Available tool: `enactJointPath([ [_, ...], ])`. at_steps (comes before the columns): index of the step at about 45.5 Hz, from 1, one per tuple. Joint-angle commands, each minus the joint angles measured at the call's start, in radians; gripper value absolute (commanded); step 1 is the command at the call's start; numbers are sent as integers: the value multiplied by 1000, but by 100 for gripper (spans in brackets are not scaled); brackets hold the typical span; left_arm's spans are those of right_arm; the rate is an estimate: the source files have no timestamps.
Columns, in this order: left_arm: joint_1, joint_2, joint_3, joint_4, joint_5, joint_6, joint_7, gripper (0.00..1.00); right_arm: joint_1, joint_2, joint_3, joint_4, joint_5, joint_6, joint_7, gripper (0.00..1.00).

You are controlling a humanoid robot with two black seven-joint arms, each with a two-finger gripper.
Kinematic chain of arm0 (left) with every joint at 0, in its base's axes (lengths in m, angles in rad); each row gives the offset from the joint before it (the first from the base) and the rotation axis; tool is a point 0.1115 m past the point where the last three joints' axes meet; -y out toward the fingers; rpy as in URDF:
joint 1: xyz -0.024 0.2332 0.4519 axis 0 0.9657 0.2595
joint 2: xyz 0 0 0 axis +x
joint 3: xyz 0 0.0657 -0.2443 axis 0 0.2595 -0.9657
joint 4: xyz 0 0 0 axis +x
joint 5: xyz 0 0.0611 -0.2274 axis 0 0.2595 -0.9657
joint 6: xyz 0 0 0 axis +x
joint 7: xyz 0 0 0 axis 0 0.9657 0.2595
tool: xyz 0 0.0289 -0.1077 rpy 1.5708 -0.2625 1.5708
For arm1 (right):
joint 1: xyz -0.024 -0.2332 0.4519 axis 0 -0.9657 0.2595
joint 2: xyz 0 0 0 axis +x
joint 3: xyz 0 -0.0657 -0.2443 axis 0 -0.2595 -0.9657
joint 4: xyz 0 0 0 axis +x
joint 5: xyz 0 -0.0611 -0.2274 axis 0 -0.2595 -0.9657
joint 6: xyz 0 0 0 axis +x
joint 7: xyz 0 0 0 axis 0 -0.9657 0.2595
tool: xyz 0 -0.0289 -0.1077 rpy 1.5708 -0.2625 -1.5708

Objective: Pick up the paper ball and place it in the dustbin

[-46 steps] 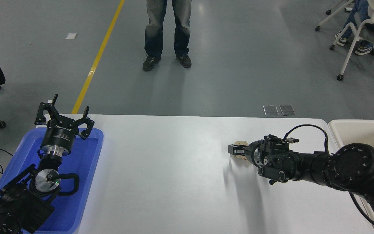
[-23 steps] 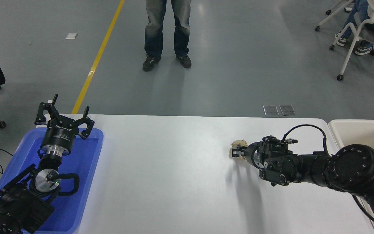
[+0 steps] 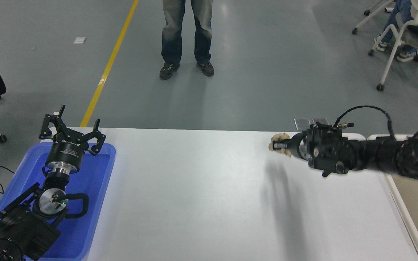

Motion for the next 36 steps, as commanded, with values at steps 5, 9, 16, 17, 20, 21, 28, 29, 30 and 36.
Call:
enactJointPath([
  [5,0,0,0,0,0,1,0,100,301,-212,-20,192,0,180,-7,0],
  [9,0,0,0,0,0,1,0,100,371,-252,-20,215,-1,226,-7,0],
  [16,0,0,0,0,0,1,0,100,465,-295,-20,217,-3,312,-7,0],
  [17,0,0,0,0,0,1,0,100,474,-300,-20,217,-3,319,-7,0],
  [20,0,0,0,0,1,1,0,100,496,-310,-20,217,-3,335,-7,0],
  [21,0,0,0,0,0,1,0,100,502,-313,-20,217,-3,339,-7,0],
  [28,0,0,0,0,1,1,0,100,528,-335,-20,217,-4,362,-7,0],
  [29,0,0,0,0,0,1,0,100,529,-337,-21,217,-4,365,-7,0],
  [30,0,0,0,0,1,1,0,100,531,-337,-23,217,-4,369,-7,0],
  [36,0,0,0,0,1,1,0,100,534,-337,-35,218,-4,369,-6,0],
])
